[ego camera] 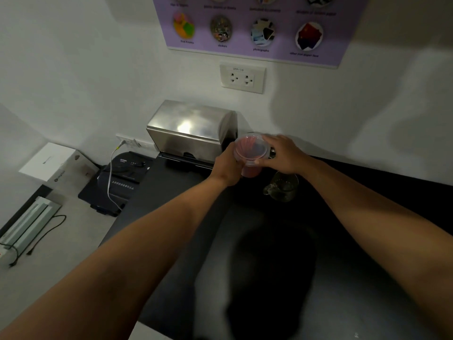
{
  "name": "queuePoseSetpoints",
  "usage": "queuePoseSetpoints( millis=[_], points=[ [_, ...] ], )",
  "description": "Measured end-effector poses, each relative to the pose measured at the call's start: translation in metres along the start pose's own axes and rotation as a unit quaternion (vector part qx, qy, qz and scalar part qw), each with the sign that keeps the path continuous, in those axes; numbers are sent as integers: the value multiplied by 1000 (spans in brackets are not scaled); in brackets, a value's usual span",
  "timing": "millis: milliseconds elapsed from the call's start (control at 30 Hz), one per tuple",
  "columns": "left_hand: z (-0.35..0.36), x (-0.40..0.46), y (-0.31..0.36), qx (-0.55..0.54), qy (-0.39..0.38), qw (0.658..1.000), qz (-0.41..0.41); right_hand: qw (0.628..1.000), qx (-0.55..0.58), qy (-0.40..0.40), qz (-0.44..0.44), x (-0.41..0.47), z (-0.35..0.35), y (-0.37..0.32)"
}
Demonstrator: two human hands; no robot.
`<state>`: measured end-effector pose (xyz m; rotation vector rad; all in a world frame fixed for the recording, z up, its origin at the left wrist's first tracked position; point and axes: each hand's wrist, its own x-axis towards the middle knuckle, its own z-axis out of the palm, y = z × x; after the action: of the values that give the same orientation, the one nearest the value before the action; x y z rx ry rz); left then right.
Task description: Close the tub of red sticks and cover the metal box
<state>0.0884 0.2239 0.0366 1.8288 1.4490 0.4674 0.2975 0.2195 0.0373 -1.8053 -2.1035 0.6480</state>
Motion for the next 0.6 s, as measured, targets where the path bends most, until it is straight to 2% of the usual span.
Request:
queuePoseSetpoints(
  millis=[267,467,600],
  points=[
    [0,15,-1,20,6,1000,16,999,29,25,-19,8,-4,2],
    [2,18,-4,4,-4,1000,2,999,50,22,0,8,0,-1],
    [0,8,-9,6,-24,1000,-5,996,72,58,-5,-1,4,-7]
  ],
)
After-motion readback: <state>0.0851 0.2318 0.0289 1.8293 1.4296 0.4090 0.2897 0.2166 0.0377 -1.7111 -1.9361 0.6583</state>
